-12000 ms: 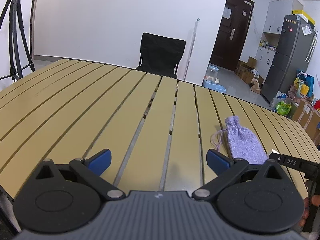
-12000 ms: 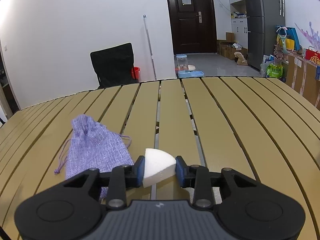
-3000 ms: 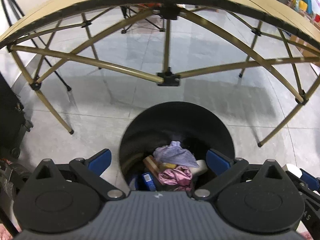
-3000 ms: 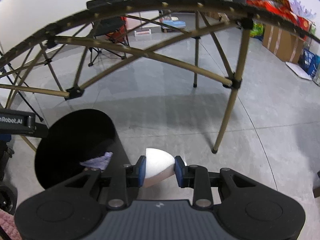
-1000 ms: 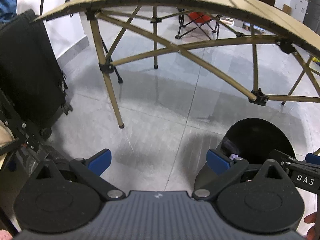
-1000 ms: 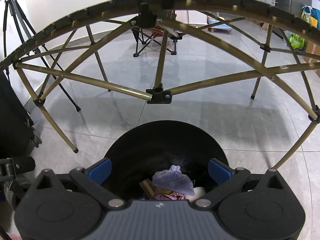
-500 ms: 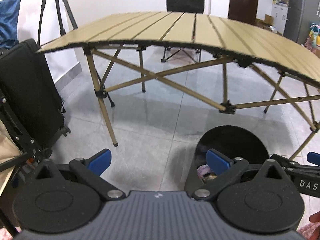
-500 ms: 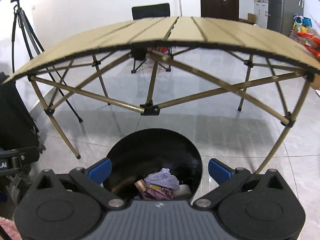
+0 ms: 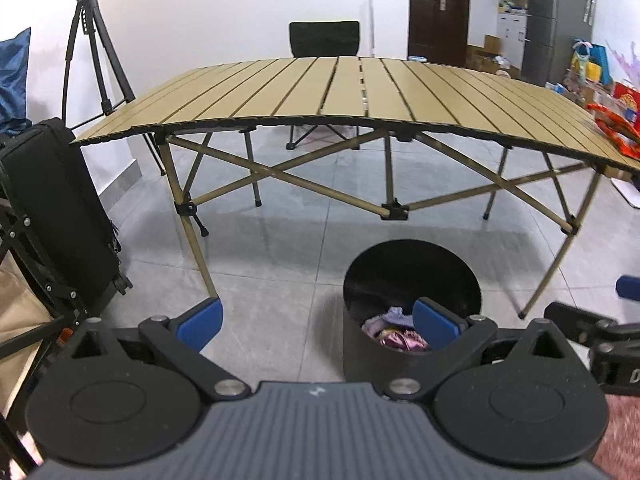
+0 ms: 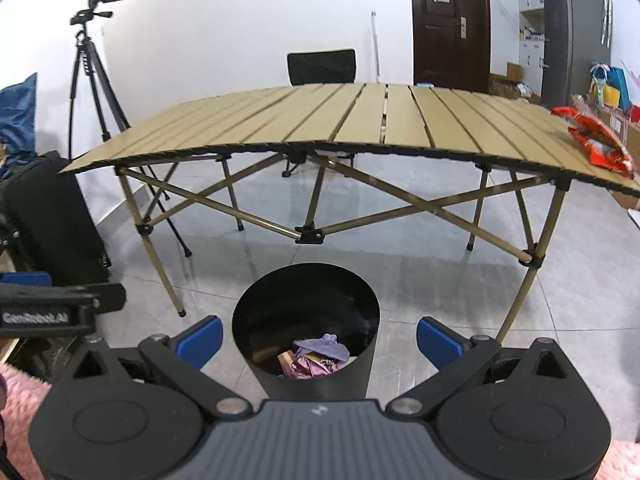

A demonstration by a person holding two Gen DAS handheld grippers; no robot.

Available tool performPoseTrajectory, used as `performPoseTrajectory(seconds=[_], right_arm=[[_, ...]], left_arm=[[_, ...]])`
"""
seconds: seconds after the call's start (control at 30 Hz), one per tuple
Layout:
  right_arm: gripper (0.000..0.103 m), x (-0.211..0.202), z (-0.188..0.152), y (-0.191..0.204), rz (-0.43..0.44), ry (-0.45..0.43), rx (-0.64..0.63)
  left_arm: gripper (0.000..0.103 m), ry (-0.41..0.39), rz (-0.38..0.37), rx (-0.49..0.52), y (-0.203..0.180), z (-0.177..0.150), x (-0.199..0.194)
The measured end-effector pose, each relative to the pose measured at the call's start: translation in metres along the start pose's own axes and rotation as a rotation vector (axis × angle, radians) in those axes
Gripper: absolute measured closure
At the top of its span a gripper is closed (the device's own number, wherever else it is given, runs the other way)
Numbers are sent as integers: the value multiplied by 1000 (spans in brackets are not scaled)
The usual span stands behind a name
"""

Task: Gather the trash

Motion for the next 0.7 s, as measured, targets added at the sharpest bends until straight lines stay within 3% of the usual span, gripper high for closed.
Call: performPoseTrajectory(seconds=[0.33, 0.7], right_arm=[[0, -60, -21, 2, 5, -50, -22], [0, -83, -39, 5, 14, -50, -17]], left_arm=[[0, -17, -58, 9, 4, -24, -46], [0, -31, -89, 10, 1, -38, -73]])
Point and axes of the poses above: each gripper's, at about its wrist camera, not at the fingertips, and x roughly the way its jaws point, y to its left, z to its top, the point moved 5 cm from there along x, roughly the way its jaws point, and after that the axes turned 11 degrees about -x, right-handed, at the moved point
